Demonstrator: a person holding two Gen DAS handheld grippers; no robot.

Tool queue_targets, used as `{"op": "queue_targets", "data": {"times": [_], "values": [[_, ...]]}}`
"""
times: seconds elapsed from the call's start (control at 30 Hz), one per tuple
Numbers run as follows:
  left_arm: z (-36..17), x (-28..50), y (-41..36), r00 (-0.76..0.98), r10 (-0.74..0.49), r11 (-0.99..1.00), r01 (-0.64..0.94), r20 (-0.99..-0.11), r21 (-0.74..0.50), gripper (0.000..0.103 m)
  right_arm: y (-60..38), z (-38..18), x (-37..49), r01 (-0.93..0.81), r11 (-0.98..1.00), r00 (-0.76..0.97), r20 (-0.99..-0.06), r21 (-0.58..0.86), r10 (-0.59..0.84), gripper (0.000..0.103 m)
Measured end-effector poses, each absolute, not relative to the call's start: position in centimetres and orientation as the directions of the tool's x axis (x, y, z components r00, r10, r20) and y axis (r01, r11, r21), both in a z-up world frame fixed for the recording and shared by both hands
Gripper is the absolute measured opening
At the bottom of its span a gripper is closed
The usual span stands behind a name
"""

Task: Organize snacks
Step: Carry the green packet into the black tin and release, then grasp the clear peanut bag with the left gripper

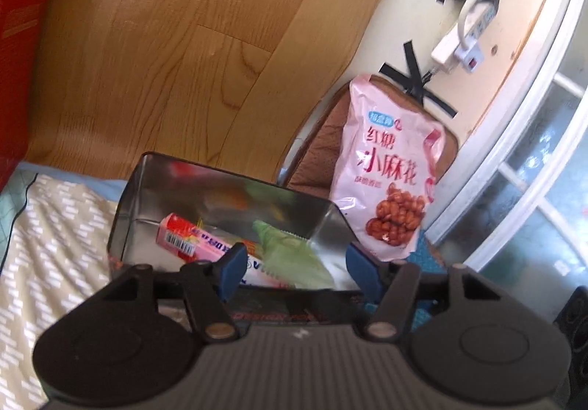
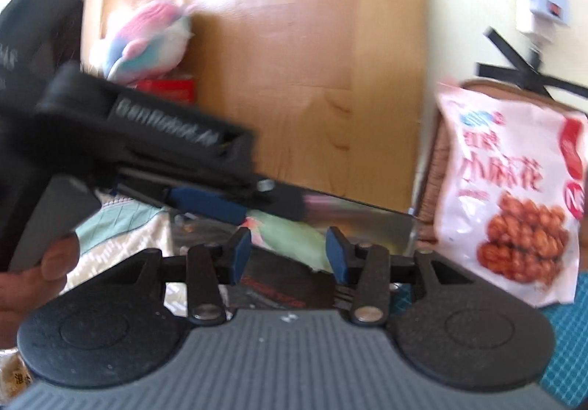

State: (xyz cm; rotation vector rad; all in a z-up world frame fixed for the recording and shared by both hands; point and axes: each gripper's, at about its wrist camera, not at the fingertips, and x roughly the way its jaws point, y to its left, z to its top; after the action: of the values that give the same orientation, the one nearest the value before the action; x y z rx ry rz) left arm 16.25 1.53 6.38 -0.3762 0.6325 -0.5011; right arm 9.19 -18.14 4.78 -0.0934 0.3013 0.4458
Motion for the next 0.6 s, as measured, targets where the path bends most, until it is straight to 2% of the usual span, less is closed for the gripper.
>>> {"op": "queue_targets", "data": {"times": [0.13,0.33,0.47,0.6], "values": [[6.3,14.1,4.1,0.702,-0.547,0.808,0.303,-0.455,-0.505,0.061,-20.1,4.5,6.5,-0.448,0.894,0.852,-0.303,-0.002,0.427,0.049],[5.0,8.8,7.9,0.694,-0.556,0.796,0.286,-0.457,-0.534,0.061,-22.3,2.5,2.9,-0.495,0.863,0.783,-0.379,0.102,0.493,0.049],[4.1,5.2,10.8,0.722,-0.514,0.809,0.228,-0.463,-0.542,0.061,-21.6,1.7,0.8,-0.569,0.806,0.696,-0.429,0.160,0.576,0.049],[2.9,2.7,13.7,0.738,-0.480,0.803,0.153,-0.474,-0.576,0.061,-19.4,1.8,-1.5,-0.692,0.694,0.575,-0.432,0.195,0.695,0.048]]}}
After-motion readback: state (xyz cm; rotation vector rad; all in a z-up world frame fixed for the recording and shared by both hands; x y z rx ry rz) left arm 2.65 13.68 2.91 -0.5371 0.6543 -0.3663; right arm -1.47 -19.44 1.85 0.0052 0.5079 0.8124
